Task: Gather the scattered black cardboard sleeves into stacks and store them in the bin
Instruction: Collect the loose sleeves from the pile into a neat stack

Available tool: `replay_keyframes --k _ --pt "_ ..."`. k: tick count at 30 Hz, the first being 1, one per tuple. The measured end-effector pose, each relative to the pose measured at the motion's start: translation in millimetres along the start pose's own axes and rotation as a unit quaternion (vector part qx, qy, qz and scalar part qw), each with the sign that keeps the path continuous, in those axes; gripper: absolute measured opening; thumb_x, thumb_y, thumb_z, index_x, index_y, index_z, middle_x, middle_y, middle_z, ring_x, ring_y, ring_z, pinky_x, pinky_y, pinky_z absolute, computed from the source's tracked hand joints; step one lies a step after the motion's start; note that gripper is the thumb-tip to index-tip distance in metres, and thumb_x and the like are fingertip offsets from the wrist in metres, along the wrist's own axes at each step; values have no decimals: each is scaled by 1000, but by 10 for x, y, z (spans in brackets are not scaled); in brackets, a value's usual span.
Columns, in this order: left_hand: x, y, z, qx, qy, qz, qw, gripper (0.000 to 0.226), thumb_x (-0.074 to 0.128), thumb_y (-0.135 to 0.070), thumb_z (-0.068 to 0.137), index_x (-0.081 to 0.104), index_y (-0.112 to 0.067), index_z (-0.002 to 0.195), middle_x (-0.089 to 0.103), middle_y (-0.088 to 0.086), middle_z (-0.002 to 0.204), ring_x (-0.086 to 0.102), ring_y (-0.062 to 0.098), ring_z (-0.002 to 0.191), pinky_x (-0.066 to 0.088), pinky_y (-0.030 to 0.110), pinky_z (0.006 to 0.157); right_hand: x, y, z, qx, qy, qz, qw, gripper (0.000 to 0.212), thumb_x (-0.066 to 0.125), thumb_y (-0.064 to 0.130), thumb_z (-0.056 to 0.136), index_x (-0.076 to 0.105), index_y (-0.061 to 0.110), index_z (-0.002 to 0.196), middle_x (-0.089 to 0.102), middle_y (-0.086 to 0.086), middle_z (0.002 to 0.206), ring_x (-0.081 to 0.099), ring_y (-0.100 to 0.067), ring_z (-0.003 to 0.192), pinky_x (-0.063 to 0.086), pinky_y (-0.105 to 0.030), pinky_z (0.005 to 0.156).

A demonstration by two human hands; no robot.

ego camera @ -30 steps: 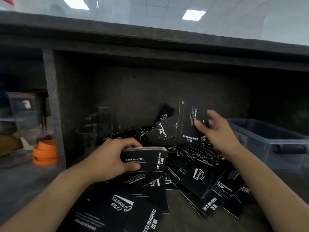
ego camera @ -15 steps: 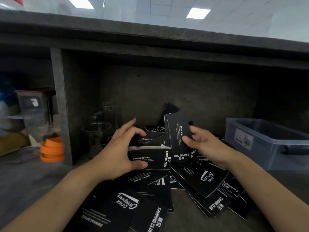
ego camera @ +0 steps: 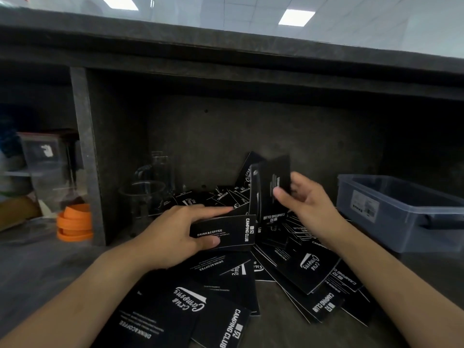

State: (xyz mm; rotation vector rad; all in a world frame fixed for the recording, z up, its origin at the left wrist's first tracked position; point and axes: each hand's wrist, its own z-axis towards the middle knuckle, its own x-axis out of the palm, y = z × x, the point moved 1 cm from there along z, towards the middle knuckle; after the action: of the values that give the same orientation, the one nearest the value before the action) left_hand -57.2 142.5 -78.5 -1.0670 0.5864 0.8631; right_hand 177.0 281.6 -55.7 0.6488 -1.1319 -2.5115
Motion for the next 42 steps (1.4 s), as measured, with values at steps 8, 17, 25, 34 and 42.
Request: replay_keyframes --k 8,17,25,34,42 --pt "-25 -27 -11 0 3 -34 999 63 80 -20 86 58 -56 133 67 -28 118 62 -10 113 48 30 108 -435 17 61 -47 -208 -129 968 41 56 13 103 54 26 141 67 9 131 63 -3 120 55 -31 101" --pt "-53 -2 6 12 -23 -13 1000 53 87 -26 79 67 -50 121 53 -26 127 55 -8 117 43 24 108 55 46 -67 41 35 -133 990 50 28 50 105 71 33 123 76 17 113 67 5 110 52 -16 96" --pt "-40 -6 -2 -43 -29 32 998 87 88 -40 74 35 -51 141 50 -29 132 51 -5 116 41 23 104 186 -107 -66 34 114 -201 972 20 57 26 104 53 32 122 72 8 105 70 -9 99 57 -44 93" --pt "11 -36 4 15 -52 -6 999 59 90 -35 72 63 -41 124 55 -23 121 58 -2 115 48 33 105 311 -86 -48 171 74 124 975 51 48 49 93 67 15 125 68 -3 130 63 -24 124 49 -45 107" --pt "81 -19 28 33 -11 60 998 79 74 -65 78 38 -54 147 45 -31 134 45 -6 129 41 32 113 493 -104 -57 232 48 179 955 29 52 14 102 61 10 130 70 -10 128 65 -25 122 53 -31 97"
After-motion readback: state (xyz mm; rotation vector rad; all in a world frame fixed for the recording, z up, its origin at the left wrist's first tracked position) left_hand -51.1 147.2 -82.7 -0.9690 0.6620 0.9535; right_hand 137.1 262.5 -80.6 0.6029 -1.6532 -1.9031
